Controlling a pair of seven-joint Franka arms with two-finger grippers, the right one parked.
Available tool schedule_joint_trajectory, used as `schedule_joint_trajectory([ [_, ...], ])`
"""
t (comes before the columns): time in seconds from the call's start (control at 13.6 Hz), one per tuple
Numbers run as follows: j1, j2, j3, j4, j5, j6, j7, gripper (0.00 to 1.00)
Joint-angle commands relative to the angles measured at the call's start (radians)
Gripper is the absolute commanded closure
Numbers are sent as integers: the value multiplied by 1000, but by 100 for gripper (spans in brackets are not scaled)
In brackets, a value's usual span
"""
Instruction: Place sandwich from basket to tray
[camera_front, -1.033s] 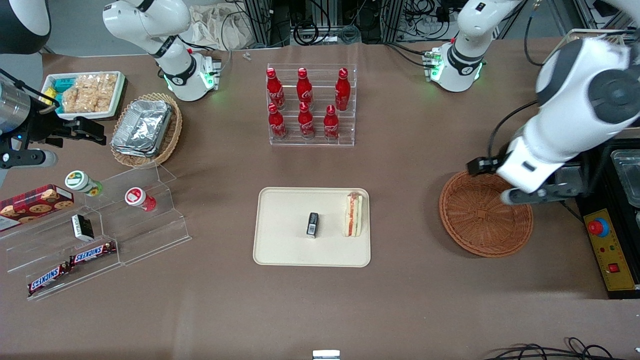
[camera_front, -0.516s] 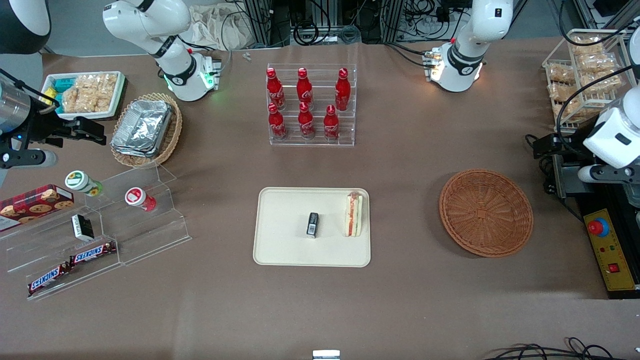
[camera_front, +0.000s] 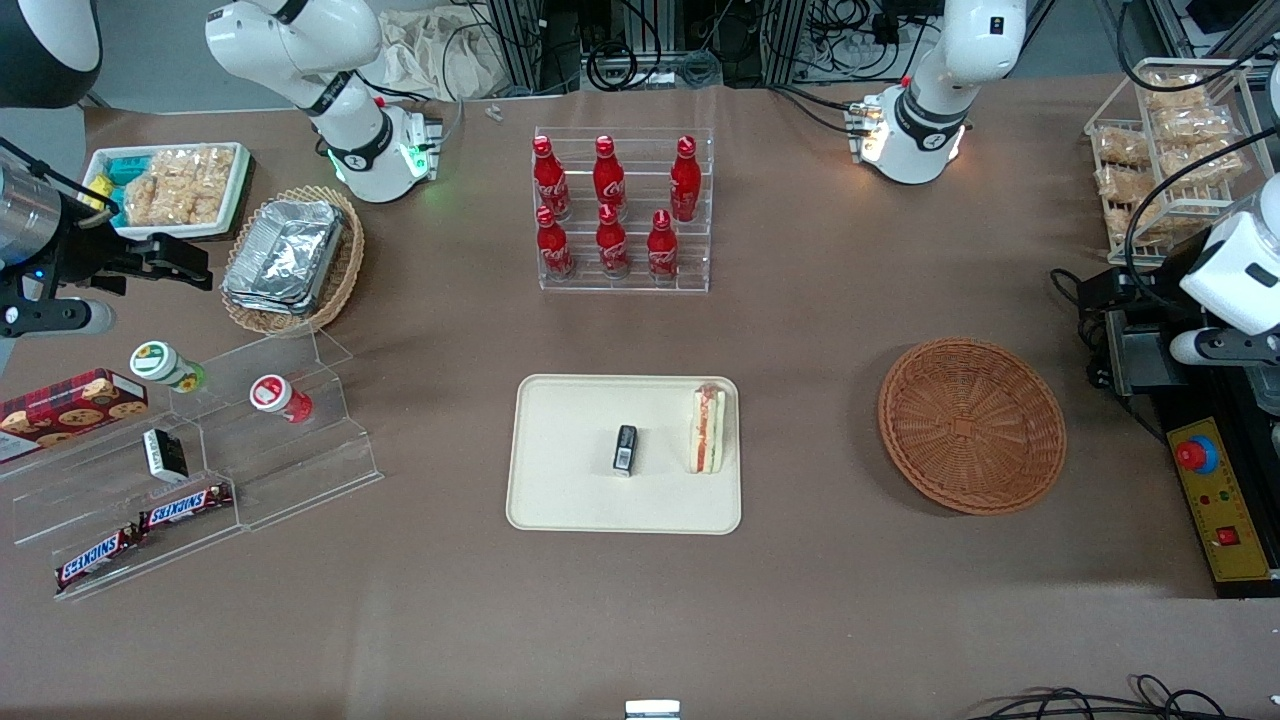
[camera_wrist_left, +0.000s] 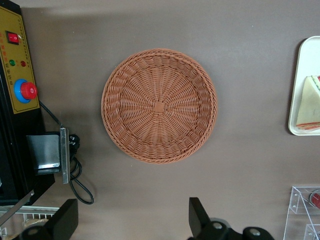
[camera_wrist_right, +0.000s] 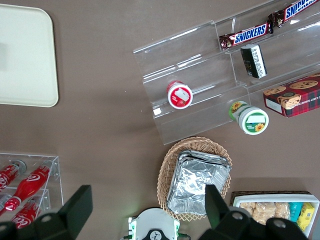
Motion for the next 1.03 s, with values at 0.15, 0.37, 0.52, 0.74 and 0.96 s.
schedule_joint_trajectory([
  [0.15,-181,-7,188,17,12,-26,16,1],
  [0.37,-516,-38,511,95,-6,-81,15,1],
  [0.52,-601,-72,613,95,-57,-80,44,1],
  [0.74,-826,-154,903,89,-137,-71,139,1],
  [0.96,-1052,-214,1177,59,-192,-58,210,1],
])
